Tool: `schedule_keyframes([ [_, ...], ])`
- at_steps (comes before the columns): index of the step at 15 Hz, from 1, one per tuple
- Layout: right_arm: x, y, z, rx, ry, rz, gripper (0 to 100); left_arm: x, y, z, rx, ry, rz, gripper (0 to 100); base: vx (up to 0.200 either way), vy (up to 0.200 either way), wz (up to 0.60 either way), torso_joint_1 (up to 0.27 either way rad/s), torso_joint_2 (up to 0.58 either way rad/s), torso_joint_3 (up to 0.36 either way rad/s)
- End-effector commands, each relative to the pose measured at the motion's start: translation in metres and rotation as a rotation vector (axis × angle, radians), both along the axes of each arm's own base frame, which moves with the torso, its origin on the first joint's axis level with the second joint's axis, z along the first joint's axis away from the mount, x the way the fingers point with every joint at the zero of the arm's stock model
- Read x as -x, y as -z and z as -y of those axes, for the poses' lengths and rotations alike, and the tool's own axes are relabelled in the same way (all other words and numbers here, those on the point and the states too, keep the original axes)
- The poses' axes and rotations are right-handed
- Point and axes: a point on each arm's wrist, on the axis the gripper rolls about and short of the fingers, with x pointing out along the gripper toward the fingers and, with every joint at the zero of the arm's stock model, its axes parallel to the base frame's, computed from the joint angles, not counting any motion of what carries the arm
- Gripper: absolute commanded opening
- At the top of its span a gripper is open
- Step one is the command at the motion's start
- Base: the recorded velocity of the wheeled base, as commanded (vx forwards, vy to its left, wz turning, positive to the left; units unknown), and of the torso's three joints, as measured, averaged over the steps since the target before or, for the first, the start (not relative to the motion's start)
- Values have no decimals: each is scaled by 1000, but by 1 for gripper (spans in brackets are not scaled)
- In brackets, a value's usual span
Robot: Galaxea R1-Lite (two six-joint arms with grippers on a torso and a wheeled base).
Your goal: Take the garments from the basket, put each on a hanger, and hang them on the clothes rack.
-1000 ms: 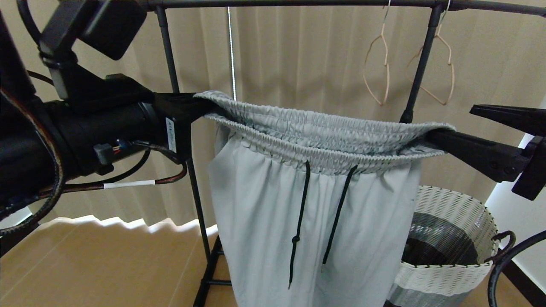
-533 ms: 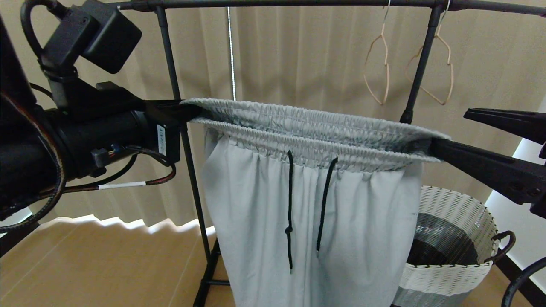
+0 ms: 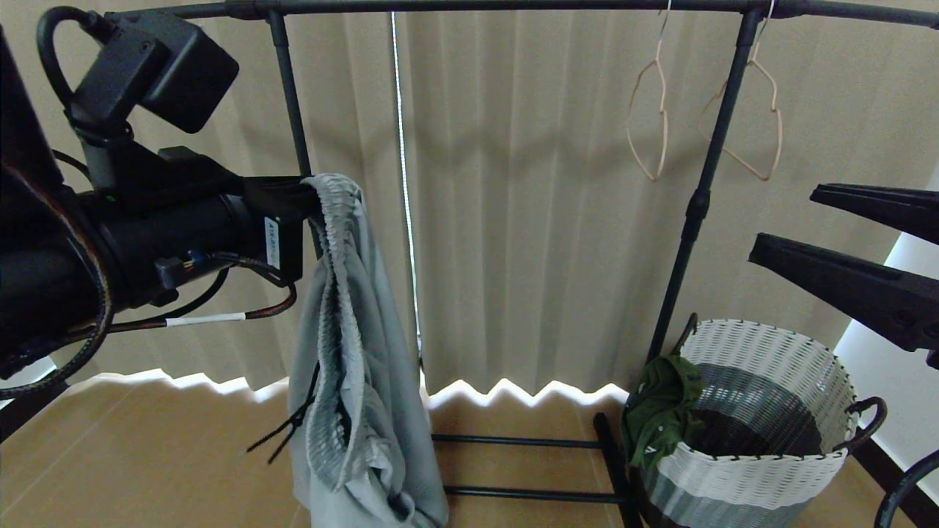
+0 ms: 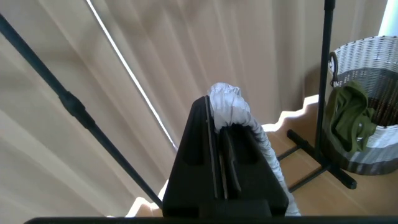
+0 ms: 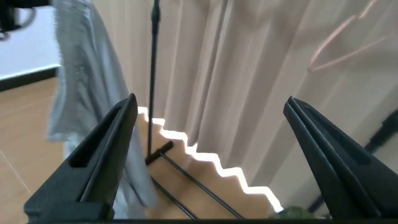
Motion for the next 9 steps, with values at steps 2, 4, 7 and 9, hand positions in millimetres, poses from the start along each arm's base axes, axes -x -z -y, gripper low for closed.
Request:
schedule_keyframes([
  [2, -5, 9, 17, 76, 135, -3, 100, 18, 2, -11, 3, -1, 3, 0, 0, 0, 0, 0, 0, 0],
  [4, -7, 19, 33, 176, 271, -21, 100, 25, 9, -25, -1, -27, -2, 0, 0, 0, 0, 0, 0, 0],
  [7, -5, 29, 46, 236, 422, -45, 100, 30, 19, -39, -3, 3, -24, 0, 0, 0, 0, 0, 0, 0],
  [9, -3, 31, 54, 263, 505, -40, 100, 38, 26, -43, -2, 44, -27, 0, 0, 0, 0, 0, 0, 0],
])
